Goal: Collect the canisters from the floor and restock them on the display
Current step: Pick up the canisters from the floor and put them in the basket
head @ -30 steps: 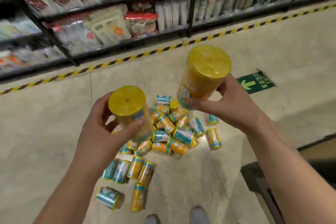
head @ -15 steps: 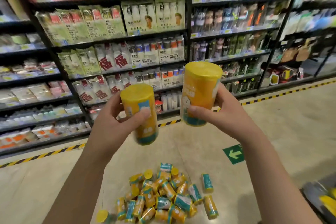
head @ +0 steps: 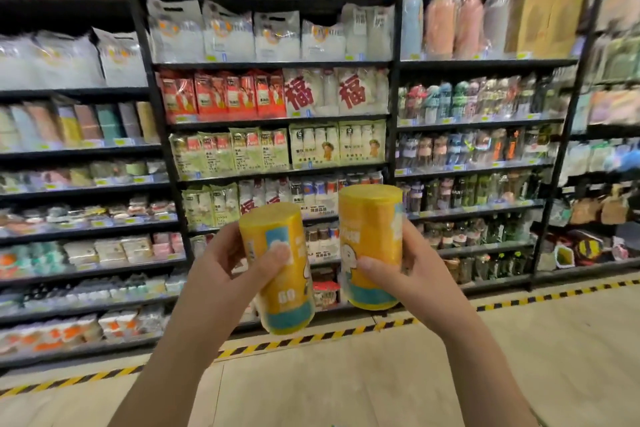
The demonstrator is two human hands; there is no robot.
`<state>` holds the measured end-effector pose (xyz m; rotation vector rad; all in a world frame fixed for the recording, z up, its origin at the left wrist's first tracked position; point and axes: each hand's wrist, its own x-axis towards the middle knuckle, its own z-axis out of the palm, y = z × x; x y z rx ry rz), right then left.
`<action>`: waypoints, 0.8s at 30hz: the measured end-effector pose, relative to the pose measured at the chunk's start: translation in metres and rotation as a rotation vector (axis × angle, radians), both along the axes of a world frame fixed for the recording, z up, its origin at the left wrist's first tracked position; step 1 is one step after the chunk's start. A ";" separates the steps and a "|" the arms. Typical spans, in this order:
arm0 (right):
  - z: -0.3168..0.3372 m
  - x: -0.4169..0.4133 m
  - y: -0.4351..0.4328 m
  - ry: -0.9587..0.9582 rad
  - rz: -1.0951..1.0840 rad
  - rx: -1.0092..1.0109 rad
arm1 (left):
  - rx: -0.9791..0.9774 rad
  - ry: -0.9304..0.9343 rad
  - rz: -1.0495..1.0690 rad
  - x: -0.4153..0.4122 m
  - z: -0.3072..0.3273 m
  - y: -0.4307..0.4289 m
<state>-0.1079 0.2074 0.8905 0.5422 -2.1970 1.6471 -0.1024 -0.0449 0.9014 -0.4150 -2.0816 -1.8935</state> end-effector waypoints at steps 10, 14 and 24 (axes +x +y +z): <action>0.001 -0.003 -0.041 -0.009 0.144 -0.013 | -0.041 0.025 0.147 0.032 0.007 -0.034; 0.000 -0.003 -0.039 -0.046 0.308 -0.050 | -0.039 0.016 0.282 0.057 0.000 -0.023; -0.015 0.012 -0.056 -0.115 0.811 -0.003 | 0.038 0.046 0.732 0.159 -0.021 0.017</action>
